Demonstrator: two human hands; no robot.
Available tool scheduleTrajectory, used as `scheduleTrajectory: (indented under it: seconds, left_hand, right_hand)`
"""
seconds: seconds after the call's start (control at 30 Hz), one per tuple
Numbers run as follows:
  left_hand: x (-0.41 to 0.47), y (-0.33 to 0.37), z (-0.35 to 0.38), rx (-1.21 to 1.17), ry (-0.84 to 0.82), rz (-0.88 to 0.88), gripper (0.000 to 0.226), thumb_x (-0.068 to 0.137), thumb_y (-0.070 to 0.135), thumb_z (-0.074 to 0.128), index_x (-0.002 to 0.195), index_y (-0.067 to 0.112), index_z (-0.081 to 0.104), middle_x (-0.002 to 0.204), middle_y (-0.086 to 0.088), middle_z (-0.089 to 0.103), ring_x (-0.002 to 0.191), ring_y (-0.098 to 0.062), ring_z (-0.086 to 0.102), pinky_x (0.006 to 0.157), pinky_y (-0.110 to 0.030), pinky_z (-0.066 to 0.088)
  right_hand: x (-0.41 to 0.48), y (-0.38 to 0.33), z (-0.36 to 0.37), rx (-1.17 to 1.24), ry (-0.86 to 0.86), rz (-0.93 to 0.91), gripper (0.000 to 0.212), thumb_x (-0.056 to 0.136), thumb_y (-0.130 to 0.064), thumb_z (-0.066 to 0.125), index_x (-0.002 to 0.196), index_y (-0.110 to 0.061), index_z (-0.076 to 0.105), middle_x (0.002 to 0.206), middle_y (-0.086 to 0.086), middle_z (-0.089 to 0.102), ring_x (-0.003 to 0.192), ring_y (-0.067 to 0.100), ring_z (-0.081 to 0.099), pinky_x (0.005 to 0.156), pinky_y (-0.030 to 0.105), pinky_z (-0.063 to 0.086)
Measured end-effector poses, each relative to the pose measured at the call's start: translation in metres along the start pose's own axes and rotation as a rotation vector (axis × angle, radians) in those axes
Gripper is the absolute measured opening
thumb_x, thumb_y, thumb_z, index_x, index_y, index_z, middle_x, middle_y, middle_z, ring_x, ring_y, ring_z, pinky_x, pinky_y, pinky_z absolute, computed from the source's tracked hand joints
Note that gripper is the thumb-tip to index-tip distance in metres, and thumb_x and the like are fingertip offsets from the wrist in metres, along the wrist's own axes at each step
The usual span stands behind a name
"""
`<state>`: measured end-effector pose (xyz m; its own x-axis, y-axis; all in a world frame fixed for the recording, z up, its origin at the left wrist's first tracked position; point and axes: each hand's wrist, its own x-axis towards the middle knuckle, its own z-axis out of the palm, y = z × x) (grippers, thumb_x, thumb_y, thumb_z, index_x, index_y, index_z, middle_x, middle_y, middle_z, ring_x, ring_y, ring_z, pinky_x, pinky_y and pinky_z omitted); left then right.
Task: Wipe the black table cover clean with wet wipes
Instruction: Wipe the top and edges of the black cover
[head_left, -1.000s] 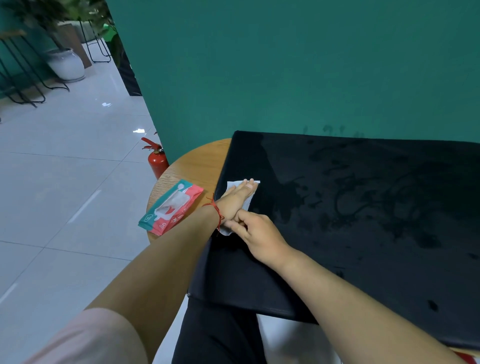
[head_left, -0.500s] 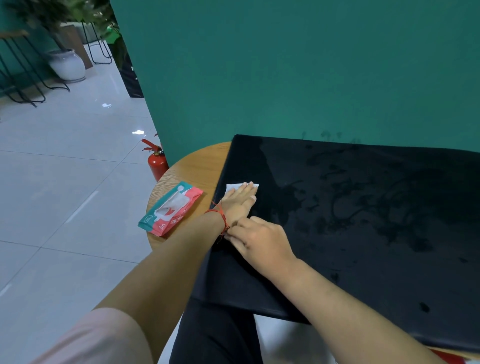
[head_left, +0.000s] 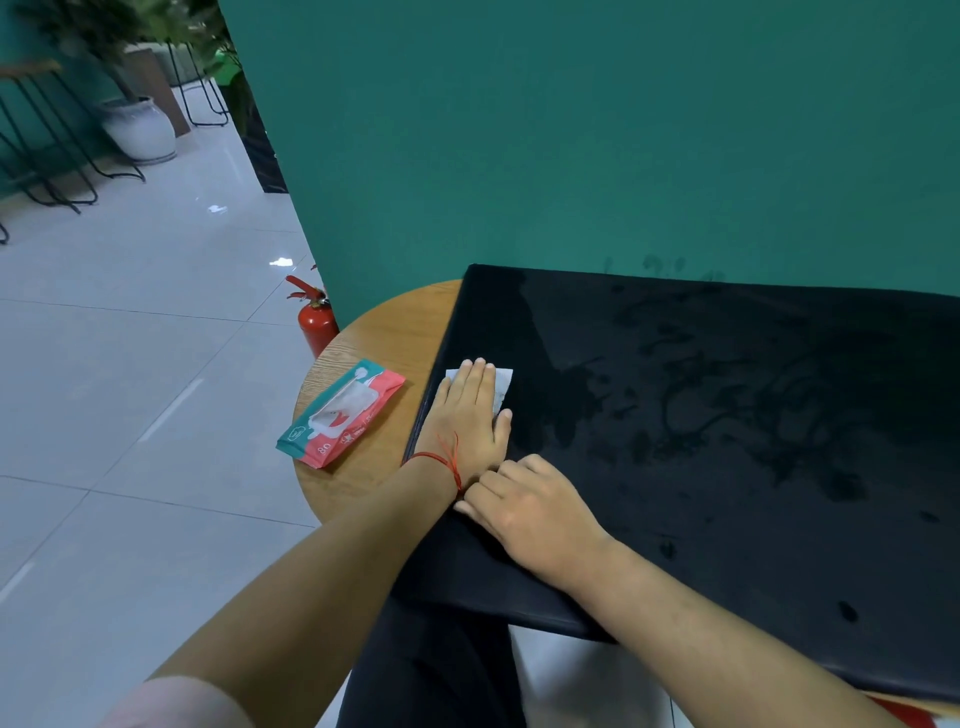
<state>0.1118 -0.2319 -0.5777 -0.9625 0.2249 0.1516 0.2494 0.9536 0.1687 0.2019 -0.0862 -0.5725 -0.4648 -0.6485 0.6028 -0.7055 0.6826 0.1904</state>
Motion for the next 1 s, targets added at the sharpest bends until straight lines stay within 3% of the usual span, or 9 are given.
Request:
scheduleTrajectory:
  seconds: [0.1, 0.2, 0.3, 0.37, 0.43, 0.5, 0.57, 0.73, 1.0]
  left_hand:
    - [0.0, 0.002, -0.004, -0.008, -0.025, -0.017, 0.065, 0.104, 0.045, 0.024, 0.155, 0.008, 0.042, 0.16, -0.009, 0.044, 0.15, -0.024, 0.037, 0.126, -0.041, 0.027]
    - [0.001, 0.002, 0.0, -0.005, -0.12, -0.024, 0.063, 0.11, 0.041, 0.024, 0.165, 0.009, 0.023, 0.172, -0.008, 0.022, 0.16, -0.023, 0.017, 0.131, -0.043, 0.012]
    - [0.0, 0.003, 0.002, -0.012, -0.17, -0.03, 0.066, 0.111, 0.041, 0.023, 0.167, 0.009, 0.01, 0.176, -0.007, 0.007, 0.162, -0.022, 0.002, 0.131, -0.042, 0.001]
    - [-0.001, 0.003, 0.001, -0.018, -0.176, -0.03, 0.068, 0.11, 0.044, 0.021, 0.167, 0.009, 0.007, 0.176, -0.007, 0.003, 0.162, -0.021, -0.002, 0.131, -0.042, -0.001]
    - [-0.006, 0.005, 0.001, -0.002, -0.164, -0.041, 0.075, 0.105, 0.05, 0.012, 0.167, 0.009, 0.008, 0.176, -0.007, 0.003, 0.162, -0.022, -0.002, 0.131, -0.042, -0.002]
    - [-0.016, 0.007, 0.001, 0.013, -0.147, -0.03, 0.083, 0.099, 0.055, 0.003, 0.167, 0.009, 0.009, 0.176, -0.007, 0.004, 0.162, -0.022, -0.001, 0.131, -0.042, -0.001]
    - [-0.028, 0.009, 0.002, 0.024, -0.131, -0.01, 0.088, 0.095, 0.058, -0.003, 0.167, 0.009, 0.011, 0.175, -0.008, 0.007, 0.162, -0.023, 0.002, 0.132, -0.042, 0.001]
    - [-0.06, 0.003, 0.002, 0.029, -0.109, 0.033, 0.087, 0.097, 0.06, -0.001, 0.167, 0.009, 0.012, 0.175, -0.008, 0.008, 0.162, -0.021, 0.002, 0.132, -0.043, 0.006]
    - [-0.118, 0.003, -0.015, -0.018, -0.14, 0.002, 0.085, 0.097, 0.062, -0.003, 0.168, 0.015, 0.003, 0.176, -0.002, -0.004, 0.161, -0.016, -0.009, 0.127, -0.032, -0.01]
  right_hand:
    - [-0.001, 0.003, -0.001, -0.027, 0.035, -0.002, 0.038, 0.114, -0.037, 0.049, 0.082, -0.023, 0.064, 0.074, -0.006, 0.06, 0.067, 0.017, 0.052, 0.062, 0.035, 0.044]
    - [-0.005, 0.006, -0.006, -0.033, -0.013, -0.051, 0.036, 0.114, -0.038, 0.047, 0.086, -0.025, 0.066, 0.077, -0.008, 0.061, 0.071, 0.017, 0.052, 0.066, 0.034, 0.046]
    - [-0.01, 0.023, -0.019, 0.057, -0.188, -0.13, 0.034, 0.114, -0.046, 0.041, 0.105, -0.029, 0.069, 0.09, -0.011, 0.067, 0.084, 0.017, 0.057, 0.081, 0.037, 0.05]
    - [-0.013, 0.051, -0.028, 0.145, -0.261, 0.05, 0.037, 0.111, -0.052, 0.039, 0.119, -0.032, 0.069, 0.105, -0.012, 0.071, 0.095, 0.018, 0.062, 0.089, 0.04, 0.049]
    - [-0.028, 0.085, -0.032, 0.185, -0.218, 0.386, 0.041, 0.11, -0.052, 0.04, 0.13, -0.029, 0.067, 0.122, -0.011, 0.071, 0.11, 0.02, 0.063, 0.095, 0.043, 0.048]
    - [-0.049, 0.108, -0.029, 0.136, -0.241, 0.663, 0.048, 0.111, -0.051, 0.036, 0.144, -0.025, 0.058, 0.142, -0.006, 0.062, 0.129, 0.023, 0.056, 0.106, 0.045, 0.047]
    - [-0.062, 0.115, -0.023, 0.147, -0.322, 0.811, 0.057, 0.11, -0.054, 0.034, 0.155, -0.022, 0.046, 0.156, -0.003, 0.05, 0.143, 0.023, 0.044, 0.115, 0.046, 0.04]
    - [-0.06, 0.115, -0.016, 0.131, -0.444, 0.826, 0.065, 0.109, -0.061, 0.026, 0.164, -0.028, 0.032, 0.169, -0.004, 0.036, 0.156, 0.02, 0.028, 0.127, 0.045, 0.024]
    - [-0.059, 0.113, -0.019, 0.121, -0.486, 0.823, 0.066, 0.108, -0.063, 0.02, 0.164, -0.031, 0.032, 0.172, -0.003, 0.029, 0.159, 0.02, 0.02, 0.129, 0.045, 0.018]
